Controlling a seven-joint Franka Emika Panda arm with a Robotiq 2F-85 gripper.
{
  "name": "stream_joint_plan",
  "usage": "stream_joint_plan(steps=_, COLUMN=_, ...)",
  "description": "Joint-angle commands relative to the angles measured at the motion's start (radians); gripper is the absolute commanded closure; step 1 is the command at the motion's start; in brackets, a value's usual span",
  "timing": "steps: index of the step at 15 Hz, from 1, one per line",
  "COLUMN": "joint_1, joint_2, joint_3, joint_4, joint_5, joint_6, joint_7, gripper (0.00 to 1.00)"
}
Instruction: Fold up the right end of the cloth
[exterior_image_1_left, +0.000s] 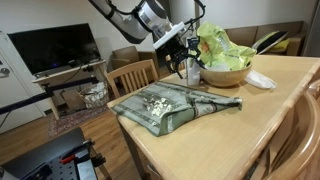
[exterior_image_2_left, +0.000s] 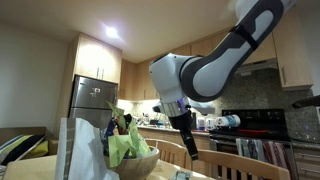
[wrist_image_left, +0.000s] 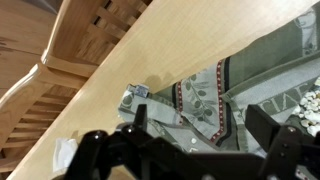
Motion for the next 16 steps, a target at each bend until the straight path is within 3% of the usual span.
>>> stream_joint_plan(steps=1, joint_1=-0.024, joint_2=0.009, joint_3=0.028, joint_4=0.007, joint_5=0.007, joint_6=0.036, joint_7=-0.031, gripper=0.0)
stream_joint_plan(steps=8, joint_1=-0.027, joint_2=0.125, joint_3=0.025, joint_4=0.097, joint_5=0.012, joint_6=0.121, joint_7=-0.011, gripper=0.0)
stream_joint_plan(steps=14, joint_1=-0.017, joint_2=0.258, joint_3=-0.026, joint_4=0.199, joint_5=-0.002, joint_6=0.132, joint_7=0.069, gripper=0.0)
stream_joint_plan(steps=16, joint_1=-0.036, joint_2=0.243, joint_3=-0.036, joint_4=0.214, joint_5=0.026, joint_6=0.114, joint_7=0.08, gripper=0.0)
